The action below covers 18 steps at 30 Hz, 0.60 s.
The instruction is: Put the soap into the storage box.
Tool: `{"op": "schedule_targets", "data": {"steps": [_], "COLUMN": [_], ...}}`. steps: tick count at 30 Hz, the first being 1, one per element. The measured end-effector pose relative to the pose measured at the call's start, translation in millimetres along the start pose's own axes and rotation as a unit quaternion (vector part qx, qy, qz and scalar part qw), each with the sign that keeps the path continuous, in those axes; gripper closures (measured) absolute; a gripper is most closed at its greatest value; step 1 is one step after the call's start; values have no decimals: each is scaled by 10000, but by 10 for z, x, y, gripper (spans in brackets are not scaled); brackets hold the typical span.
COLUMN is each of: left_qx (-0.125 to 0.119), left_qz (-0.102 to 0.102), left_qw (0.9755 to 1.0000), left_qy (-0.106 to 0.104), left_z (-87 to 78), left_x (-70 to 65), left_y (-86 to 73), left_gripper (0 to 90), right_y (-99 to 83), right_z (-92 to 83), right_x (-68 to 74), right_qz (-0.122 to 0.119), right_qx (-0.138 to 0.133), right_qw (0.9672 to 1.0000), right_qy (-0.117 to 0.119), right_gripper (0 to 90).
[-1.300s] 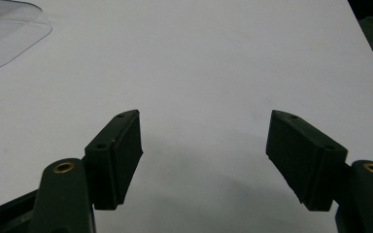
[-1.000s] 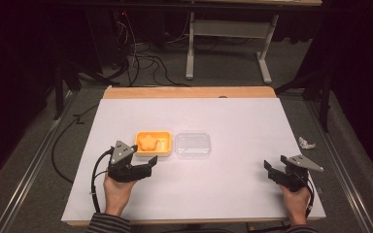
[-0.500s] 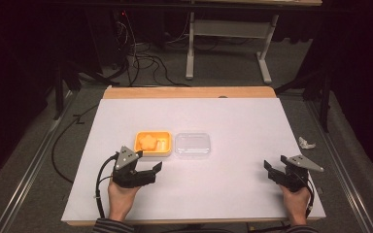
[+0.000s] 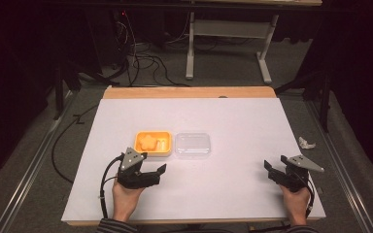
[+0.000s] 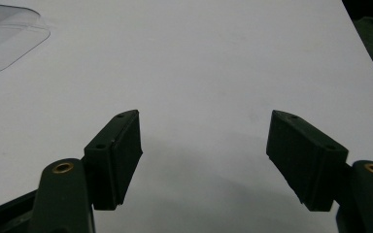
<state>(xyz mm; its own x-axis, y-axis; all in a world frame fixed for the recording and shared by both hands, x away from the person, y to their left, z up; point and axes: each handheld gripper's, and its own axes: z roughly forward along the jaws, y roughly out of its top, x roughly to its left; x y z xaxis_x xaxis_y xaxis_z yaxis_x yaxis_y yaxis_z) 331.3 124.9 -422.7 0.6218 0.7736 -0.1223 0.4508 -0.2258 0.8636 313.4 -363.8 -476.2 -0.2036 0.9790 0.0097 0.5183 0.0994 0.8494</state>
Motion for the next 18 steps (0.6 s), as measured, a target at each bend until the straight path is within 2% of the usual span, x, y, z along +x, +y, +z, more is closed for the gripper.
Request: {"op": "schedule_targets", "data": {"steps": [10, 14, 18], "left_qx": [74, 162, 194], "left_qz": [-11, 123, 137], "left_qw": [10000, 9998, 9996], "left_qy": [-50, -79, -127], "left_z": [85, 144, 202], "left_x": [-39, -107, -140], "left_y": [-48, -51, -61], "left_gripper": [188, 188, 189], "right_y": [2, 3, 2], "right_z": [3, 7, 6], "right_x": [4, 2, -2], "right_qz": [-12, -30, 1], "right_qx": [18, 21, 11], "right_qw": [10000, 10000, 10000], "right_qy": [-2, -6, -11], "right_gripper": [290, 290, 290]}}
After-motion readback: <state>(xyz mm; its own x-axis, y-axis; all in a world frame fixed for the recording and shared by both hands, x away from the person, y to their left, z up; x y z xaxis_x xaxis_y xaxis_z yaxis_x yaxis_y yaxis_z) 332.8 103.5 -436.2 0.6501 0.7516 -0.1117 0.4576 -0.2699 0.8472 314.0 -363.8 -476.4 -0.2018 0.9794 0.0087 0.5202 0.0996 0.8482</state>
